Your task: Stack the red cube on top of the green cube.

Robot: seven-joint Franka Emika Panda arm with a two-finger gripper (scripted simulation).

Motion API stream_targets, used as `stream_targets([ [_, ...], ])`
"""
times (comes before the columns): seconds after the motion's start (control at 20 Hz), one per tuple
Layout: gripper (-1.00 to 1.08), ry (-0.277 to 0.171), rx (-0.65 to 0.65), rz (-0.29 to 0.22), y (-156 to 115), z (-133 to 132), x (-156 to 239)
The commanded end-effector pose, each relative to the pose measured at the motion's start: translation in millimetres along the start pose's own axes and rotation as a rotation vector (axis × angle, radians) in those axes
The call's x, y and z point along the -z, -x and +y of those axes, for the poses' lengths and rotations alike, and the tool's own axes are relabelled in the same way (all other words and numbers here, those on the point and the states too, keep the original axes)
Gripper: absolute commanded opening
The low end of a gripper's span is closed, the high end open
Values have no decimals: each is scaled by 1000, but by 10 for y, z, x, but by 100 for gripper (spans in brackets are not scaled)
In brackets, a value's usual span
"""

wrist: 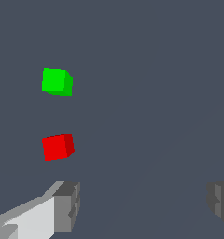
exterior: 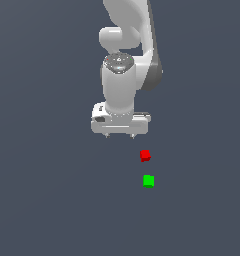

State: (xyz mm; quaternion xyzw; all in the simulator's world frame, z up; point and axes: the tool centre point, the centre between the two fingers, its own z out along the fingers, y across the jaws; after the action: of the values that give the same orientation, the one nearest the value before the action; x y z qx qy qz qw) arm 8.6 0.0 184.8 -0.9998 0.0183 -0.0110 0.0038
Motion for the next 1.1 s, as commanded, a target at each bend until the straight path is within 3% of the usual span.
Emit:
stream_targets([
  [0.0,100,0,0,0,0,0,0],
  [0.35,100,0,27,-3,-4,-195,-181],
  [1.05,100,4,158,-21,40,-1134,-1069],
])
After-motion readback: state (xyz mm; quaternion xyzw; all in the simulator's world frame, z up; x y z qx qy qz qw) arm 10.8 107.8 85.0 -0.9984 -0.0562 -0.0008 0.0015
